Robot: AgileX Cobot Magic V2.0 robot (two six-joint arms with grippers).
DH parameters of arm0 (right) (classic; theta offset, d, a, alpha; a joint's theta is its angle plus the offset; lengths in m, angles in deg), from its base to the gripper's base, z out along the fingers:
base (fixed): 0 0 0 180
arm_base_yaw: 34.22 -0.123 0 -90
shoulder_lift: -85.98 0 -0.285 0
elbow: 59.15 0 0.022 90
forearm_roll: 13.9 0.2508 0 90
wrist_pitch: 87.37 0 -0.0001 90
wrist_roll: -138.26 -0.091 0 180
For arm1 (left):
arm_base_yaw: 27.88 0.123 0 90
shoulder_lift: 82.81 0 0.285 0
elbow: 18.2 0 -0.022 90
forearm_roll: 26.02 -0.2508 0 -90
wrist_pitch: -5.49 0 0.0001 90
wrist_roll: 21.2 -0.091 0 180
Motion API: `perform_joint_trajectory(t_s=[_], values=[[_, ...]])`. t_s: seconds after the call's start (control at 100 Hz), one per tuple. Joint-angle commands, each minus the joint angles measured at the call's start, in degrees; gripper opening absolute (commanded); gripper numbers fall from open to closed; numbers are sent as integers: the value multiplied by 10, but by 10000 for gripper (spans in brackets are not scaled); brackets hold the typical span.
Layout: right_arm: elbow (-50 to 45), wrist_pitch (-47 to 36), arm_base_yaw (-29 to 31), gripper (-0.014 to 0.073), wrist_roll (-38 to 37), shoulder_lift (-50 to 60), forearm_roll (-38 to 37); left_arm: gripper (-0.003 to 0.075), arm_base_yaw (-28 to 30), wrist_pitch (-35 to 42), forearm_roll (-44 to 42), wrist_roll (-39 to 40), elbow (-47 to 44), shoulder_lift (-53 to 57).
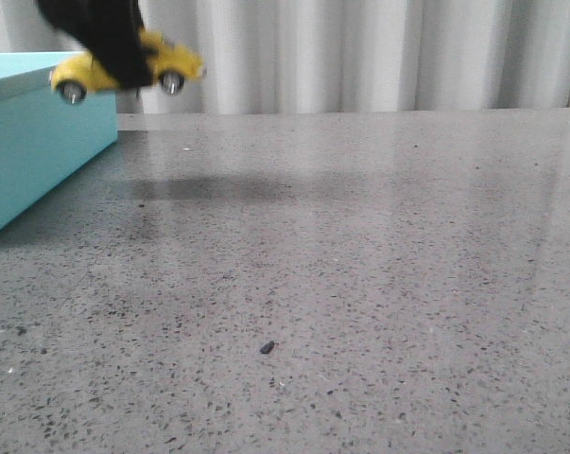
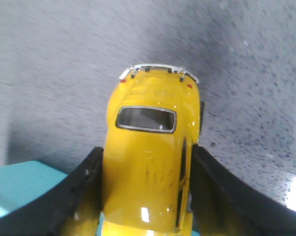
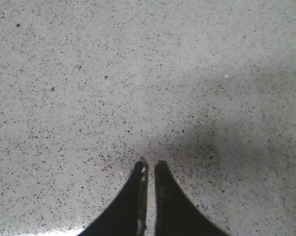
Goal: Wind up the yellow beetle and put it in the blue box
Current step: 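Lift the car with the left gripper and carry it over the box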
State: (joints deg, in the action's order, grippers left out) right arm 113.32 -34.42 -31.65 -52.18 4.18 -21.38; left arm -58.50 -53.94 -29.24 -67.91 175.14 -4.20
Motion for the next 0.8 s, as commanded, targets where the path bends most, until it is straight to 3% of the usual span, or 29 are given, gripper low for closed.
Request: perform_joint_trajectory(t_s=[0.0, 0.17, 0.34, 0.54, 0.79], values=[[14, -28, 3, -41, 0, 19, -7, 146, -3, -8, 4, 11, 68, 24], [14, -28, 3, -41, 0, 19, -7, 146, -3, -82, -55, 54, 169, 24], [14, -28, 3, -41, 0, 19, -7, 146, 32, -122, -78, 92, 212, 28], [14, -27, 3, -41, 0, 19, -7, 146, 129, -132, -71, 157, 214, 29], [14, -27, 3, -41, 0, 19, -7, 146, 272, -132, 19, 161, 210, 23]])
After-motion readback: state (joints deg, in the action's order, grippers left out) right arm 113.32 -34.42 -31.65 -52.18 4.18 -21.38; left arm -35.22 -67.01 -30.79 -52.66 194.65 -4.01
